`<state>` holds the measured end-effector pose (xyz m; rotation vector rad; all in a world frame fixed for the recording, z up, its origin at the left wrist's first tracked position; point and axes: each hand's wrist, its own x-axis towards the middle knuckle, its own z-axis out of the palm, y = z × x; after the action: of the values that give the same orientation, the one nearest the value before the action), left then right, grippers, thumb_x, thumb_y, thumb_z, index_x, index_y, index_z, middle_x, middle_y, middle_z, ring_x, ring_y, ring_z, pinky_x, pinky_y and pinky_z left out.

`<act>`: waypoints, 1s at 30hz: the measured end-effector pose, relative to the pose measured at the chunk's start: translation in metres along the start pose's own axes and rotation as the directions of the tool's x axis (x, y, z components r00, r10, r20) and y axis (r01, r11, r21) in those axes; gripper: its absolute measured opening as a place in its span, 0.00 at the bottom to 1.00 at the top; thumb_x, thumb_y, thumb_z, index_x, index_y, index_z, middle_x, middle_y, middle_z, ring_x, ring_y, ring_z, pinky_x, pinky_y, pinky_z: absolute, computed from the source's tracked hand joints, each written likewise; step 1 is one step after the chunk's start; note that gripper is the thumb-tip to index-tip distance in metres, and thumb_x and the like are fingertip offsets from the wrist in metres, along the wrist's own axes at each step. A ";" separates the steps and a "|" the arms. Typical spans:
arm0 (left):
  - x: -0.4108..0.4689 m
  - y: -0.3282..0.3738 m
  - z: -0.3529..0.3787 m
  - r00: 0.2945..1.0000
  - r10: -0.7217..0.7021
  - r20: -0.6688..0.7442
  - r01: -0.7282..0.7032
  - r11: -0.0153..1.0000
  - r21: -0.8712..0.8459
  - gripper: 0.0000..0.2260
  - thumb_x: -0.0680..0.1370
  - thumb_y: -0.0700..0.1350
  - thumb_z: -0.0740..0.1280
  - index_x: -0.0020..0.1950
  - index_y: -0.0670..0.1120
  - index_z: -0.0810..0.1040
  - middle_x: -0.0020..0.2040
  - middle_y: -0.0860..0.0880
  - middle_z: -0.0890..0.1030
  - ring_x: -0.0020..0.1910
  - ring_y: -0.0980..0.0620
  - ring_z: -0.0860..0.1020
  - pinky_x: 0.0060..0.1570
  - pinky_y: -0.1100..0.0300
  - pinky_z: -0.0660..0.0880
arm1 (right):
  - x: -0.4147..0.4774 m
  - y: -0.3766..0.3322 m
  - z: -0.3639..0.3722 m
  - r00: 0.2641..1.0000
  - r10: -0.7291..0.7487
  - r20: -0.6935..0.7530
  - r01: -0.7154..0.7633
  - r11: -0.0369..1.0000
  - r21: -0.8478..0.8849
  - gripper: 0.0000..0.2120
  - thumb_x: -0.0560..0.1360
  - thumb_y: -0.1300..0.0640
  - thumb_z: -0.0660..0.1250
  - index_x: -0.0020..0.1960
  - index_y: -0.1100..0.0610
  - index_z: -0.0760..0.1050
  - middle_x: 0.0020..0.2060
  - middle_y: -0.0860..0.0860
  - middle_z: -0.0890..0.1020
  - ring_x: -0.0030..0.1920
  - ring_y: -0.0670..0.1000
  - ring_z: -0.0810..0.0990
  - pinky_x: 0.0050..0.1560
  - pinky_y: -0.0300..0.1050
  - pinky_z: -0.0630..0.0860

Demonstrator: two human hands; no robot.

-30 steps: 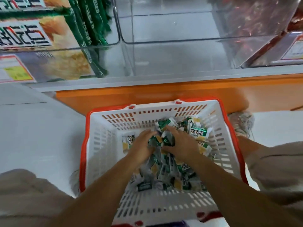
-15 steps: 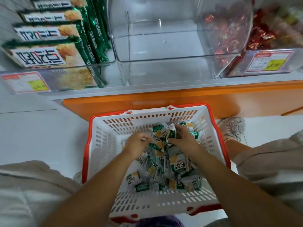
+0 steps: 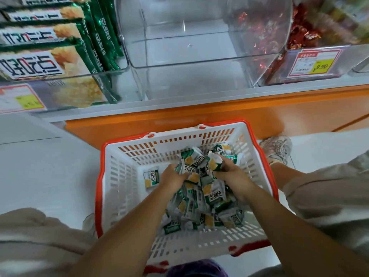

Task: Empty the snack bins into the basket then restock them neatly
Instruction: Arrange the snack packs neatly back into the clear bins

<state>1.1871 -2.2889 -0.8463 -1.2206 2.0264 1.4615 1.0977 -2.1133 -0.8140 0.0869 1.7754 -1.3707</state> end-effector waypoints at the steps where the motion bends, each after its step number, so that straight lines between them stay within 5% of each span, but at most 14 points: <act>1: -0.001 0.000 -0.002 1.000 -0.001 0.011 0.001 0.999 -0.042 0.29 0.75 0.49 0.73 0.74 0.47 0.67 0.68 0.43 0.76 0.60 0.44 0.78 0.61 0.51 0.75 | -0.002 -0.003 0.002 1.000 0.013 -0.010 -0.013 1.000 0.000 0.25 0.75 0.68 0.67 0.63 0.42 0.69 0.54 0.46 0.78 0.57 0.51 0.76 0.59 0.47 0.72; 5: -0.011 0.006 -0.021 0.994 -0.020 0.105 0.050 0.956 -0.288 0.25 0.75 0.41 0.72 0.71 0.46 0.71 0.60 0.45 0.80 0.52 0.44 0.83 0.56 0.45 0.80 | -0.008 -0.013 0.013 0.999 0.013 0.031 -0.012 0.999 -0.049 0.20 0.75 0.65 0.68 0.57 0.42 0.70 0.57 0.51 0.80 0.53 0.51 0.79 0.56 0.50 0.75; 8: -0.024 0.021 -0.036 0.992 0.030 0.125 0.032 0.885 -0.465 0.20 0.77 0.35 0.68 0.69 0.41 0.70 0.61 0.43 0.80 0.55 0.45 0.82 0.54 0.53 0.80 | -0.017 -0.029 0.019 0.997 0.011 0.072 -0.011 1.000 0.004 0.20 0.77 0.64 0.65 0.62 0.44 0.69 0.46 0.49 0.78 0.39 0.48 0.75 0.43 0.46 0.74; 10: -0.036 0.031 -0.045 0.991 0.071 0.113 -0.001 0.852 -0.524 0.20 0.78 0.34 0.66 0.69 0.42 0.70 0.62 0.44 0.78 0.57 0.46 0.81 0.52 0.57 0.80 | -0.026 -0.042 0.022 0.994 -0.005 0.109 -0.005 0.996 0.092 0.18 0.78 0.64 0.62 0.62 0.46 0.67 0.42 0.49 0.74 0.40 0.50 0.76 0.52 0.55 0.78; 13: -0.059 0.050 -0.058 0.986 0.136 0.097 -0.052 0.803 -0.594 0.23 0.77 0.37 0.68 0.71 0.44 0.68 0.64 0.43 0.77 0.57 0.46 0.81 0.59 0.50 0.79 | -0.039 -0.059 0.025 0.980 -0.094 0.174 0.056 0.975 0.213 0.28 0.73 0.61 0.69 0.69 0.52 0.61 0.60 0.59 0.76 0.52 0.61 0.82 0.57 0.57 0.78; 16: -0.083 0.069 -0.071 0.980 0.182 0.075 -0.084 0.728 -0.681 0.26 0.77 0.36 0.68 0.73 0.45 0.65 0.59 0.42 0.76 0.51 0.44 0.81 0.55 0.46 0.80 | -0.057 -0.078 0.030 0.970 -0.203 0.137 0.165 0.955 0.246 0.25 0.74 0.64 0.70 0.68 0.59 0.65 0.60 0.63 0.78 0.51 0.62 0.83 0.52 0.52 0.80; 20: -0.113 0.093 -0.096 0.961 0.277 0.016 -0.208 0.754 -0.623 0.43 0.72 0.49 0.77 0.79 0.45 0.55 0.63 0.43 0.78 0.55 0.46 0.82 0.60 0.44 0.77 | -0.082 -0.110 0.028 0.938 -0.330 0.106 0.300 0.926 0.227 0.25 0.73 0.63 0.71 0.67 0.61 0.68 0.44 0.55 0.81 0.46 0.58 0.83 0.53 0.55 0.79; 23: -0.135 0.108 -0.119 0.938 0.345 -0.028 -0.291 0.745 -0.601 0.36 0.77 0.42 0.71 0.79 0.44 0.55 0.66 0.46 0.75 0.48 0.53 0.82 0.49 0.56 0.82 | -0.103 -0.141 0.025 0.906 -0.418 0.072 0.405 0.903 0.143 0.17 0.73 0.62 0.71 0.60 0.56 0.73 0.29 0.44 0.76 0.36 0.46 0.81 0.59 0.54 0.75; 25: -0.148 0.118 -0.131 0.923 0.383 -0.040 -0.340 0.763 -0.550 0.37 0.78 0.42 0.70 0.80 0.47 0.51 0.77 0.44 0.63 0.49 0.50 0.83 0.49 0.56 0.82 | -0.114 -0.161 0.025 0.908 -0.417 0.033 0.410 0.903 0.127 0.35 0.67 0.56 0.78 0.69 0.52 0.66 0.33 0.50 0.76 0.41 0.54 0.80 0.58 0.52 0.73; 27: -0.158 0.125 -0.141 0.902 0.427 -0.065 -0.396 0.760 -0.515 0.38 0.78 0.43 0.70 0.80 0.49 0.49 0.78 0.44 0.61 0.49 0.49 0.84 0.57 0.52 0.79 | -0.124 -0.180 0.028 0.903 -0.429 0.022 0.425 0.900 0.097 0.40 0.59 0.52 0.82 0.66 0.59 0.68 0.43 0.61 0.79 0.44 0.61 0.79 0.53 0.56 0.76; 30: -0.181 0.139 -0.153 0.866 0.496 -0.061 -0.447 0.714 -0.539 0.48 0.71 0.51 0.77 0.80 0.53 0.48 0.73 0.48 0.70 0.53 0.50 0.83 0.66 0.45 0.72 | -0.134 -0.207 0.036 0.878 -0.473 0.068 0.460 0.875 0.150 0.29 0.64 0.64 0.76 0.62 0.55 0.71 0.43 0.60 0.83 0.41 0.57 0.82 0.44 0.48 0.80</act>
<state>1.2056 -2.3346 -0.5764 -0.7943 2.0218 2.4197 1.0927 -2.1662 -0.5702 -0.3639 1.6805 -1.7985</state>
